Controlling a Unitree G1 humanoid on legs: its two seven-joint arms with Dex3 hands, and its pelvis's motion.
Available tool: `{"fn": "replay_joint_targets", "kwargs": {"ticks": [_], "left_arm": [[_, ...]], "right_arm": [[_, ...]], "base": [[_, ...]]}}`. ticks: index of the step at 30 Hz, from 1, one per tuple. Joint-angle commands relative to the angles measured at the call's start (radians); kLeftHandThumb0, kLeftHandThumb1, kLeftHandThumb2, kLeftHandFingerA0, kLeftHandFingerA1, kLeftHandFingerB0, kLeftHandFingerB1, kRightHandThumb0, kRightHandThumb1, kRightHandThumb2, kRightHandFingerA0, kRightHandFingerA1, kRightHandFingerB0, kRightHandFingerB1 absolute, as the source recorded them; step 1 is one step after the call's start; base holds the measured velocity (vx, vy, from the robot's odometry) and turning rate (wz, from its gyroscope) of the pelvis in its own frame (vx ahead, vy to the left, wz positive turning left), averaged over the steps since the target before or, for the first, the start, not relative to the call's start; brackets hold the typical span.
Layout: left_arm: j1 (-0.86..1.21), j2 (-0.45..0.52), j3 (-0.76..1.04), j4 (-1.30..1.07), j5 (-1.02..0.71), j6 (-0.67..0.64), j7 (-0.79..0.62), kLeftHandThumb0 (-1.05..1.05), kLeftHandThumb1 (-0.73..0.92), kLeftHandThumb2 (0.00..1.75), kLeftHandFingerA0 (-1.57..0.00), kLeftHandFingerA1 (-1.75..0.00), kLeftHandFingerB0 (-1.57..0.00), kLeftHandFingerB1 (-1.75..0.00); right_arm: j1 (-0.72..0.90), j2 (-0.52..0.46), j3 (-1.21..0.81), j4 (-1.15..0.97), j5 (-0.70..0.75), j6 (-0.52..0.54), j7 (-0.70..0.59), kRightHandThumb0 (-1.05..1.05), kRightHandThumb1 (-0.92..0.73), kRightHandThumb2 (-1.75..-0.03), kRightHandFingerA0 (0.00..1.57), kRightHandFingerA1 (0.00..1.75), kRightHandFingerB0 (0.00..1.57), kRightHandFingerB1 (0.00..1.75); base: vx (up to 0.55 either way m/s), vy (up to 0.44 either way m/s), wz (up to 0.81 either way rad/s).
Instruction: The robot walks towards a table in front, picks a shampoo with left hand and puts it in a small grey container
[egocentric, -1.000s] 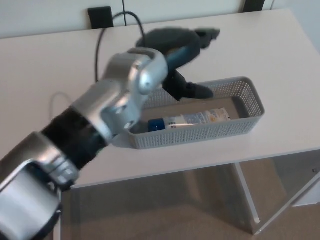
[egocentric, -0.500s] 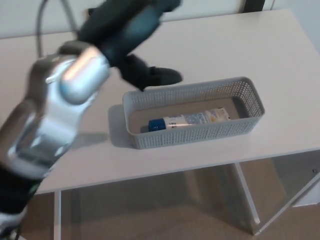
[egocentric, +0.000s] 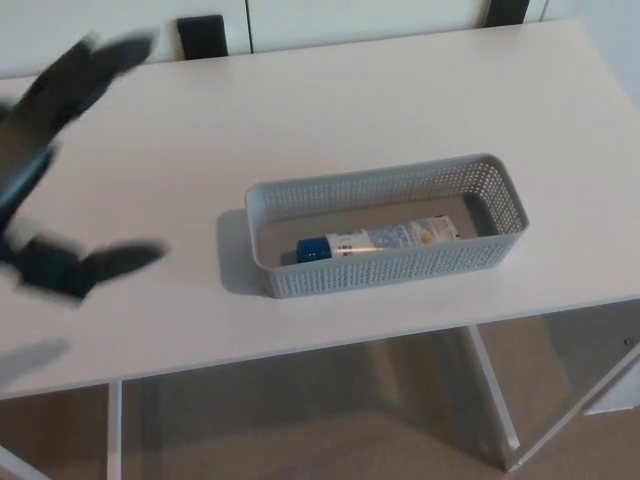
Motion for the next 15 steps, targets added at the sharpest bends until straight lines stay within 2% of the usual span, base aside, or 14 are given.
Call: {"fn": "replay_joint_targets", "kwargs": {"ticks": [1,3,4,5,7,8,9,10,11,12,15], "left_arm": [[0.769,-0.078,0.645,-0.084,-0.746,-0.278,-0.687,-0.32,0.23,0.83,-0.02,-0.49,0.00,-0.48],[0.842,-0.075,0.665,0.045,-0.728,-0.291,-0.786,-0.32,0.24,0.84,-0.01,-0.49,0.00,-0.48],[0.865,-0.071,0.671,0.104,-0.726,-0.319,-0.830,-0.58,0.46,0.55,-0.21,-0.34,-0.17,-0.27],[0.895,-0.064,0.676,0.140,-0.716,-0.334,-0.859,-0.29,0.23,0.84,-0.08,-0.51,-0.07,-0.50],[0.938,-0.057,0.678,0.160,-0.701,-0.314,-0.871,-0.27,0.23,0.84,-0.11,-0.52,-0.10,-0.50],[0.957,-0.056,0.670,0.182,-0.681,-0.324,-0.865,-0.53,0.44,0.54,-0.26,-0.35,-0.32,-0.32],[0.968,-0.053,0.665,0.201,-0.667,-0.337,-0.861,-0.59,0.39,0.67,-0.24,-0.42,-0.29,-0.39],[0.974,-0.051,0.663,0.214,-0.661,-0.348,-0.861,-0.59,0.39,0.67,-0.24,-0.42,-0.29,-0.39],[0.976,-0.045,0.662,0.226,-0.659,-0.352,-0.865,-0.53,0.44,0.54,-0.27,-0.35,-0.33,-0.33],[0.978,-0.038,0.660,0.241,-0.659,-0.355,-0.871,-0.53,0.44,0.54,-0.27,-0.35,-0.33,-0.33],[0.973,0.001,0.653,0.312,-0.660,-0.355,-0.918,-0.40,0.45,0.54,-0.46,-0.39,-0.57,-0.40]], "right_arm": [[0.060,-0.015,0.022,0.014,-0.030,0.006,0.011,-0.36,-0.64,-0.60,0.76,0.53,0.64,0.45],[0.074,-0.006,0.027,0.016,-0.034,0.002,-0.001,-0.34,-0.64,-0.60,0.78,0.54,0.64,0.45],[0.079,-0.005,0.035,0.018,-0.041,0.003,-0.001,-0.35,-0.65,-0.60,0.77,0.52,0.63,0.44],[0.086,-0.003,0.038,0.019,-0.042,0.005,0.004,-0.35,-0.64,-0.58,0.75,0.50,0.63,0.43],[0.086,-0.002,0.039,0.018,-0.040,0.008,0.003,-0.35,-0.64,-0.58,0.76,0.51,0.62,0.43],[0.073,-0.005,0.036,0.015,-0.034,0.016,0.006,-0.36,-0.64,-0.60,0.76,0.53,0.61,0.44],[0.064,-0.007,0.033,0.013,-0.030,0.018,0.008,-0.35,-0.65,-0.59,0.76,0.52,0.62,0.44],[0.059,-0.009,0.032,0.013,-0.029,0.017,0.011,-0.35,-0.65,-0.59,0.76,0.52,0.62,0.44],[0.056,-0.010,0.031,0.013,-0.028,0.016,0.011,-0.35,-0.64,-0.59,0.77,0.52,0.63,0.44],[0.052,-0.011,0.030,0.015,-0.028,0.014,0.011,-0.35,-0.64,-0.59,0.77,0.52,0.63,0.44],[0.030,-0.013,0.029,0.012,-0.026,0.014,0.010,-0.37,-0.64,-0.59,0.76,0.51,0.62,0.43]], "base": [[0.00,0.000,0.00],[0.00,0.000,0.00],[0.00,0.000,0.00],[0.00,0.000,0.00],[0.00,0.000,0.00],[0.00,0.000,0.00],[0.00,0.000,0.00],[0.00,0.000,0.00],[0.00,0.000,0.00],[0.00,0.000,0.00],[0.00,0.000,0.00]]}}
